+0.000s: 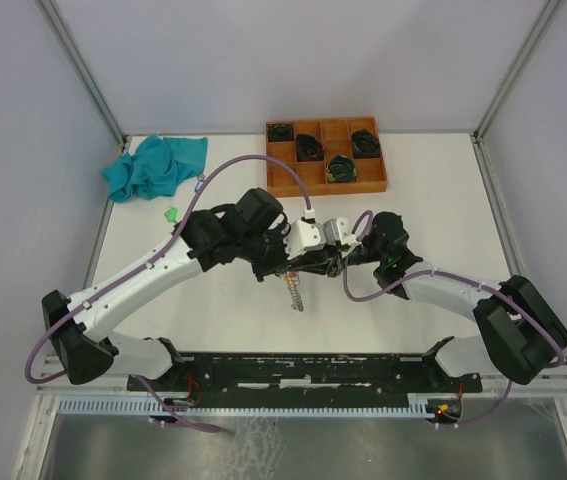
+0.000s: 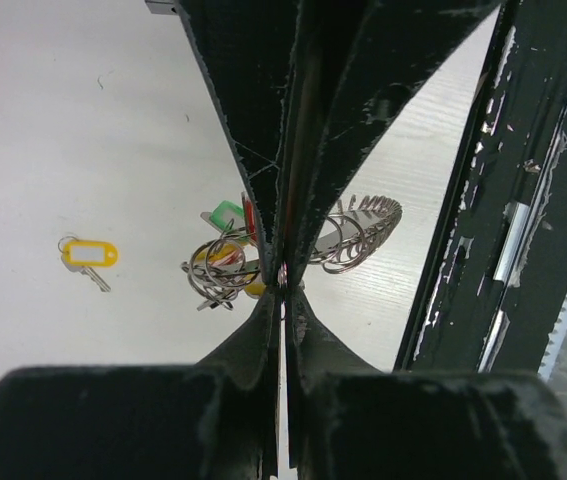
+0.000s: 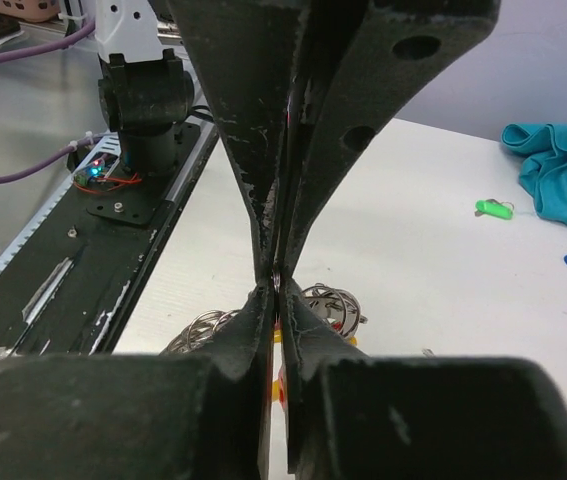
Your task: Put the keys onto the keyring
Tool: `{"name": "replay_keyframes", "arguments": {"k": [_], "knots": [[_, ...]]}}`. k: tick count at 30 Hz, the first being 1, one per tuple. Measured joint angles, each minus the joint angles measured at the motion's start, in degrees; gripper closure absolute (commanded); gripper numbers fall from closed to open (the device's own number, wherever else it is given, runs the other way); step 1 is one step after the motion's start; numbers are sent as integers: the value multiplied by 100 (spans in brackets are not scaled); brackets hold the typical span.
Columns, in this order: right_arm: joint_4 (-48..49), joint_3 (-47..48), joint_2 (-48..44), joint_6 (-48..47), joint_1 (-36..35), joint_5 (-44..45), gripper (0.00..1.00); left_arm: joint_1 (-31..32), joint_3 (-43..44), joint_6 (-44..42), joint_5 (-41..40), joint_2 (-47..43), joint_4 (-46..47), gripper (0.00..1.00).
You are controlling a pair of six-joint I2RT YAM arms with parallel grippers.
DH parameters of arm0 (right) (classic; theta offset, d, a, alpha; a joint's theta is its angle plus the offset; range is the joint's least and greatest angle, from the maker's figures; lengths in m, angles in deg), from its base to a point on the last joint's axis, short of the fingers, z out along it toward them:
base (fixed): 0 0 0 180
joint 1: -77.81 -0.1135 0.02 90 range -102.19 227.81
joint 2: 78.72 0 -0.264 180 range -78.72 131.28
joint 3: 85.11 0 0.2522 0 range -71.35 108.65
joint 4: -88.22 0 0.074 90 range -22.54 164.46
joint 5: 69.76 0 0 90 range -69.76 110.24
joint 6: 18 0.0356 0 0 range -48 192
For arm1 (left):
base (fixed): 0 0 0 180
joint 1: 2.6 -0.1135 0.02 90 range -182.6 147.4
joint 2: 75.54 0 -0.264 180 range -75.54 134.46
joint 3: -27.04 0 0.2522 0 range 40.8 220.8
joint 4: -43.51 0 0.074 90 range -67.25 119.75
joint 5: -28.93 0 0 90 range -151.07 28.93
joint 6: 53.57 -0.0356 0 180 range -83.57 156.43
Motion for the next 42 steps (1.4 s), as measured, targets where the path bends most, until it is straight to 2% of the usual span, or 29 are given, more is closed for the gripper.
{"name": "replay_keyframes", "arguments": {"k": [1,3,9,14,19,25,33,42], "knots": [[0,0,0,7,0,9,99,4,0,-7,15,2,0,97],[-4,0,0,17,2,9,99,15,0,-33,42,9,-15,95],[-9,0,0,15,2,59,99,17,-96,-52,-76,-33,144,69],[-26,0,-4,17,7,133,99,17,-809,120,-404,-629,848,61],[-26,0,-28,42,15,269,99,4,-1775,557,-800,-1720,1869,57],[-2,-7,-125,66,22,393,99,-26,-3429,1244,-977,-2966,3672,56],[4,-26,-136,68,24,420,99,-114,-4199,1556,-813,-3051,4811,56],[42,-44,-136,83,24,422,99,-214,-4273,1641,-553,-2874,5318,61]]}}
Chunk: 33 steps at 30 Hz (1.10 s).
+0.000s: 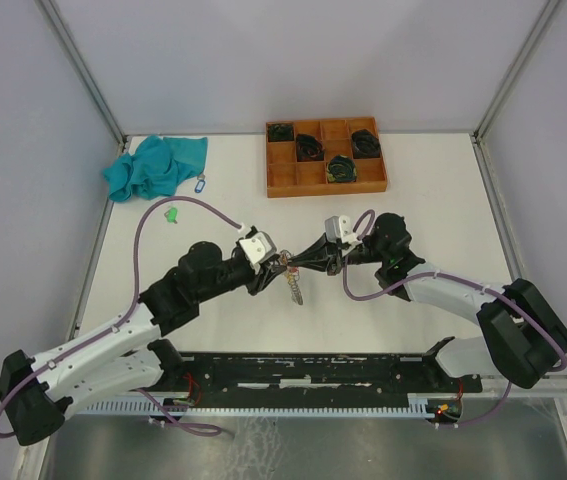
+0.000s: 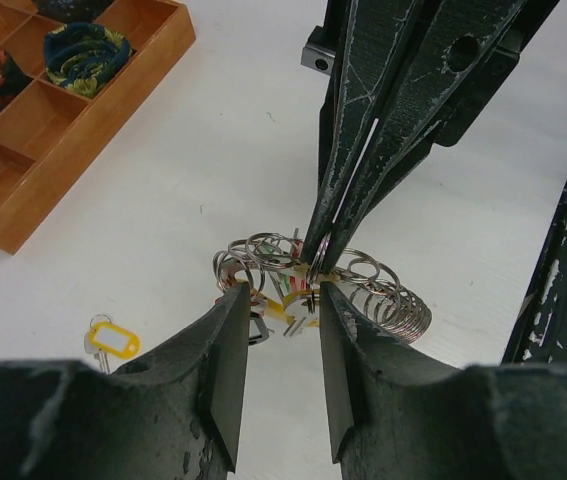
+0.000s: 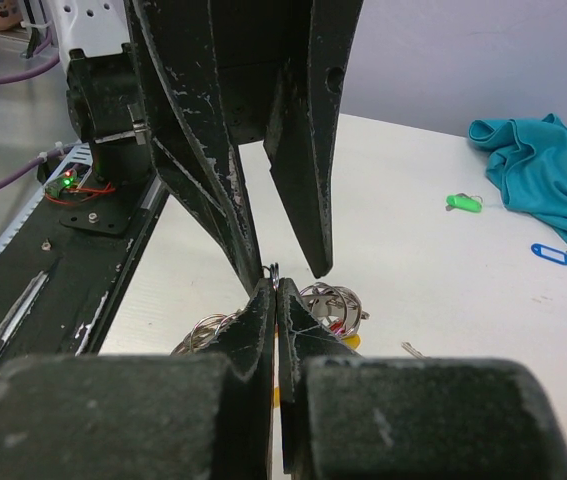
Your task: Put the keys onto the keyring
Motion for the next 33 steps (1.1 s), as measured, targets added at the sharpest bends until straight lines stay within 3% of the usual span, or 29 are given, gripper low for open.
{"name": "replay_keyframes", "arguments": {"k": [14,26,33], "knots": [[109,-37,-7,87,4,9,99,-37,7,11,234,181,-11,95],[450,-146,-94,389,33,90,99,-35,50,15,417,323,79,97],[1176,-146,111,807,44,129,99,-46,50,90,501,407,417,97]]}}
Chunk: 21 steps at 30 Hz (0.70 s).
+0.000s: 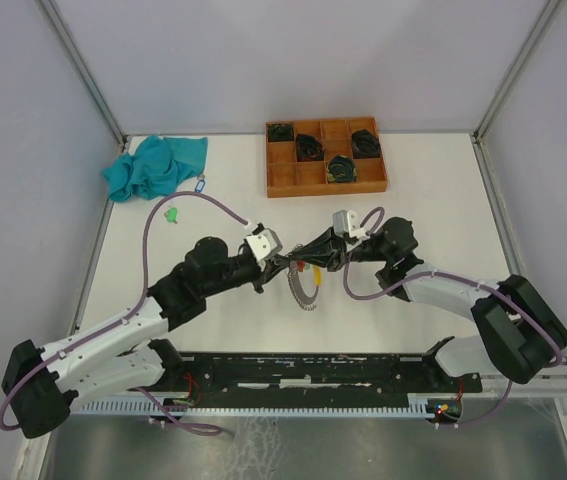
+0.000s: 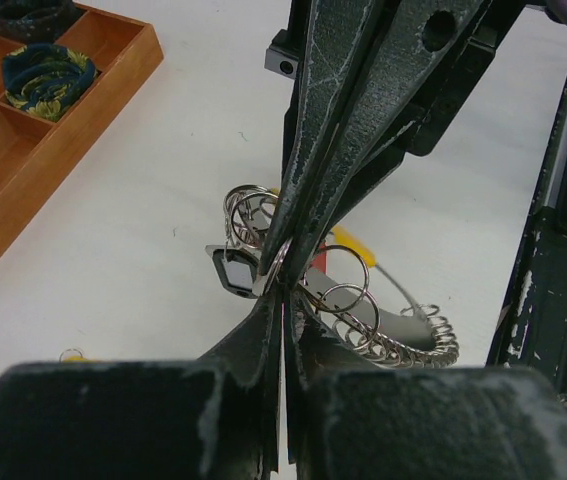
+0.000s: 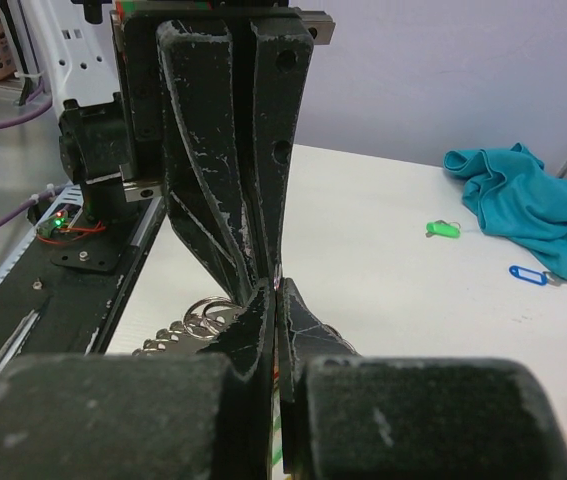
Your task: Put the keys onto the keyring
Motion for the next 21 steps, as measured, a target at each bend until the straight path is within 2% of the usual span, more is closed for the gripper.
{"name": "replay_keyframes", "arguments": {"k": [9,16,21], "knots": [[197,0,166,133,42,203,99,-68,-2,170,20,374,420,92],[144,-2,221,57,24,337,100,-61,-70,175,-94,385,496,74],[153,-74,155,52,13,345,99,22,-343,205,-345,-267,479,68]]}}
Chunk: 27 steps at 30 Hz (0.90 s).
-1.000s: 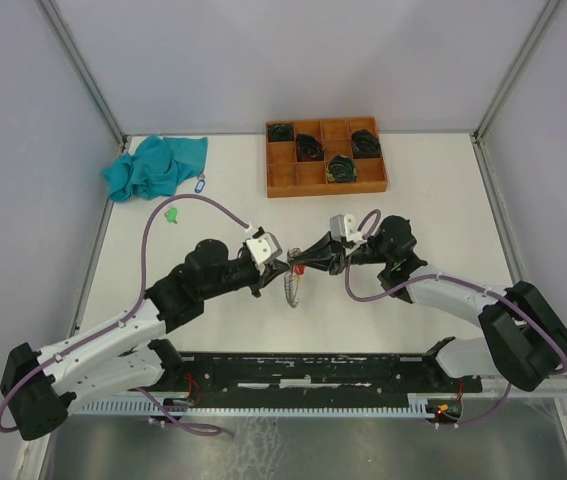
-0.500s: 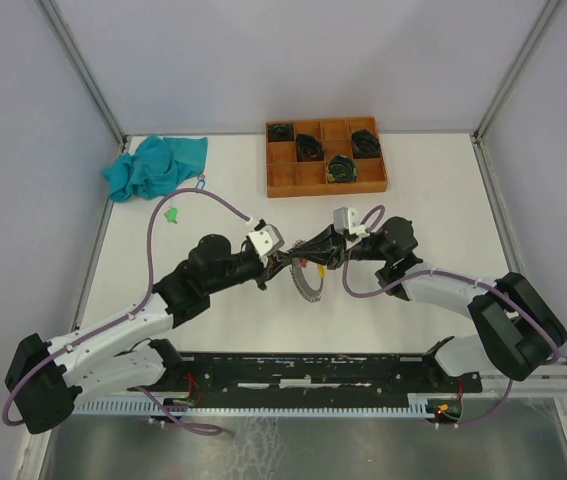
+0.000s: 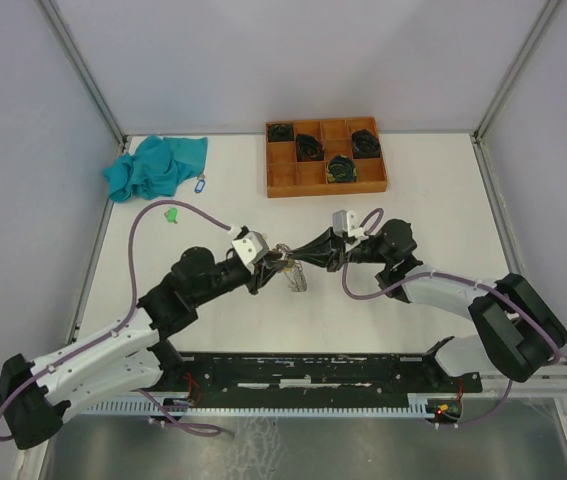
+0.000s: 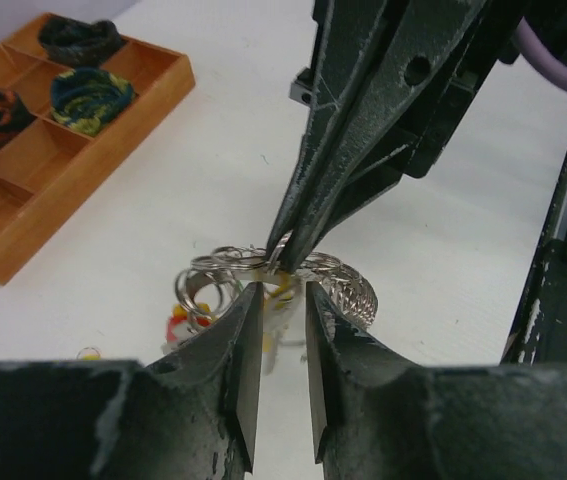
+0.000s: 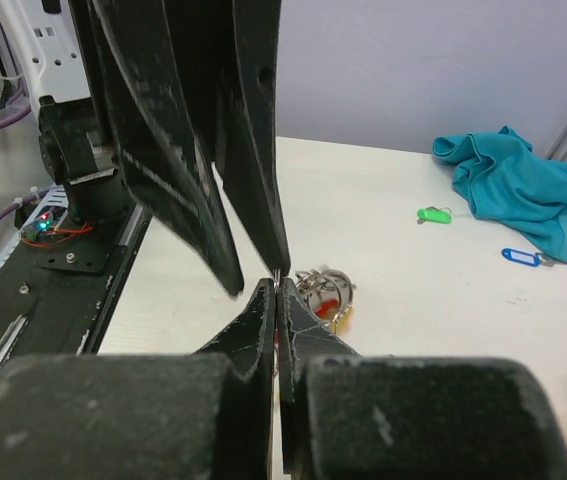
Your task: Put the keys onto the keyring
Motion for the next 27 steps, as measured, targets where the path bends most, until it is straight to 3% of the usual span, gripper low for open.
{"name": "replay_keyframes", "arguments": {"k": [5,11,27], "knots": [[-7,-52,-155,-2,90,-28,100,-2,-7,-4,-295,-763,-310,61],[-2,-52,-201,2,118,-55,99,-68,219,-79,-192,-645,-719,61],[37,-52,-201,101,133,-428,99,-802,719,-656,1770,136,-999,66]]}}
